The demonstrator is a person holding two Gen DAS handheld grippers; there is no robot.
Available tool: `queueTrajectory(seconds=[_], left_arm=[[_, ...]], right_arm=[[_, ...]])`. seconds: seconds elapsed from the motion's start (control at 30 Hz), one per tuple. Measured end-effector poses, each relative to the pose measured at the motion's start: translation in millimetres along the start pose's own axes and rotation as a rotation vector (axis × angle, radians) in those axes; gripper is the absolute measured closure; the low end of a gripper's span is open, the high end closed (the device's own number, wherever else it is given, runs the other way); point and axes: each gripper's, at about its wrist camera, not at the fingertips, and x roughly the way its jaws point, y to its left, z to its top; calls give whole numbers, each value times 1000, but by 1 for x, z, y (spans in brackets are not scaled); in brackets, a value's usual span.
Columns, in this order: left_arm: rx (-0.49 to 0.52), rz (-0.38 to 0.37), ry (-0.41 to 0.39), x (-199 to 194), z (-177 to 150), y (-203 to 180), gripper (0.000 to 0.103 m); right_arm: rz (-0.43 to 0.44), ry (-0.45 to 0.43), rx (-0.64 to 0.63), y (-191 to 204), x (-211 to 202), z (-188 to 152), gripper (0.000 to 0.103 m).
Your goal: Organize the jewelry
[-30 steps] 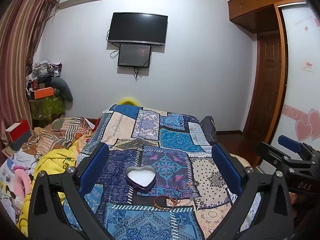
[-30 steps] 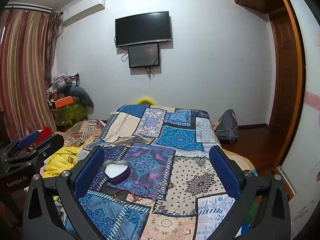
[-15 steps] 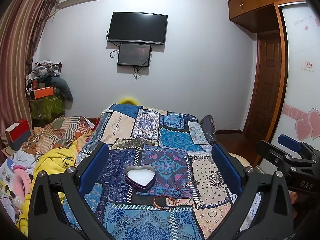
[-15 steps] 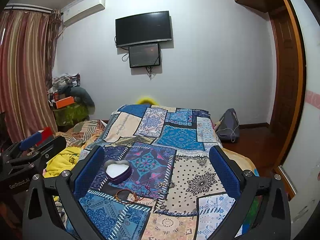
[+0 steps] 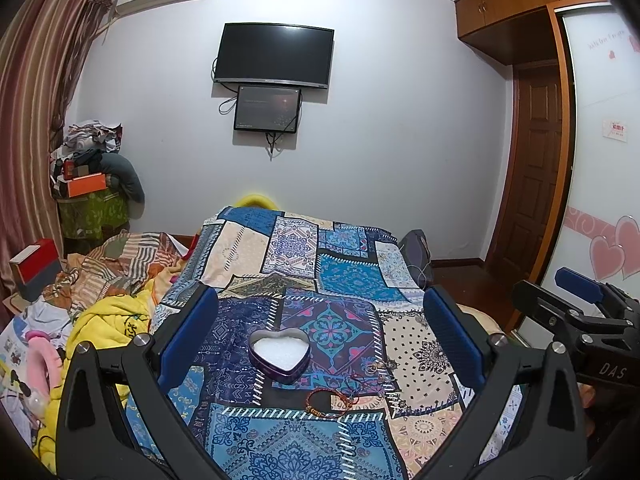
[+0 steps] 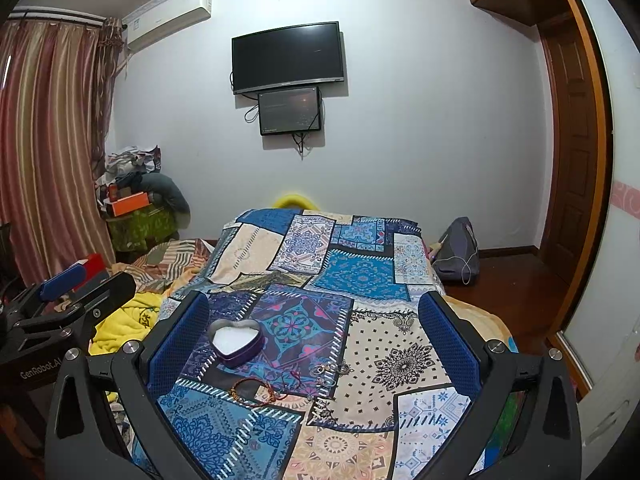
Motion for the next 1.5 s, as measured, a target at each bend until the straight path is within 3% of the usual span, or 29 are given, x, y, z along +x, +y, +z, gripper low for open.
queueTrajectory(seconds=[1.07, 1.37, 1.5], left_arm=[[-3, -4, 11, 2, -1, -2, 0], [11, 15, 31, 15, -2, 0, 0], [17, 25, 80, 34, -7, 1, 0]], right_arm=[[-1, 12, 4, -3, 5, -4, 0], [-19, 61, 13, -13, 23, -9, 0], [-41, 110, 11, -21, 38, -18, 0]])
